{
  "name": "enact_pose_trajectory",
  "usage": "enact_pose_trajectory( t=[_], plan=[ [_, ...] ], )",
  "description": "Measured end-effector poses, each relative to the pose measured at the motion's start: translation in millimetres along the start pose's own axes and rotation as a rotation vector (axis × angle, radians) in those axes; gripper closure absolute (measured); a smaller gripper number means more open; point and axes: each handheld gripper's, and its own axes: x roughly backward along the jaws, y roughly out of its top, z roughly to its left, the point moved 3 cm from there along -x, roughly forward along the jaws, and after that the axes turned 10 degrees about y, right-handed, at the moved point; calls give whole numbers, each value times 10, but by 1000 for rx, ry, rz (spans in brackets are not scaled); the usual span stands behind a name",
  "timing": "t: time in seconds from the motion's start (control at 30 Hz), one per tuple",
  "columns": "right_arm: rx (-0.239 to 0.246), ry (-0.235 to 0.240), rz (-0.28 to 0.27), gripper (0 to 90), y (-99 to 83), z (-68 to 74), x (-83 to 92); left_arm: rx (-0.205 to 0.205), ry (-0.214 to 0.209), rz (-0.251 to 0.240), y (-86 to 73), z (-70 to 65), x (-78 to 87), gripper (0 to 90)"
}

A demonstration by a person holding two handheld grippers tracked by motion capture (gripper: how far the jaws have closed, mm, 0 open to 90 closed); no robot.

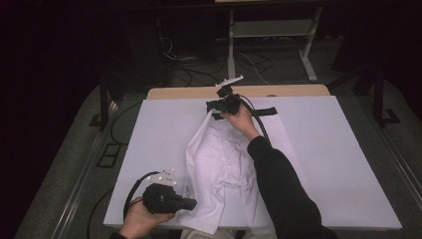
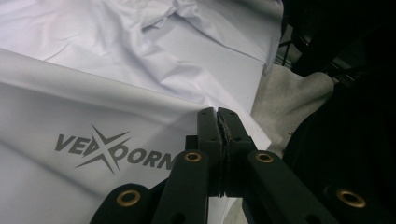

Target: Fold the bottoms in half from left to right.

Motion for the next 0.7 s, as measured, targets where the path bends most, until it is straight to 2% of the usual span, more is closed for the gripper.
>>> enact_pose_trajectory(
  t=[0.2, 0.37, 0.53, 0.7],
  plan=[
    [-11, -21, -13, 849, -30, -103, 148, -64, -55, 26, 166, -144, -175, 880],
    [-18, -42, -12, 849, -30, -198, 278, -102, -91, 31, 286, -246, -281, 881],
    [-16, -58, -10, 849, -29, -256, 357, -126, -120, 33, 368, -322, -348, 880],
    [-20, -66, -8, 849, -33, -318, 415, -136, -147, 8, 453, -384, -383, 881]
  ],
)
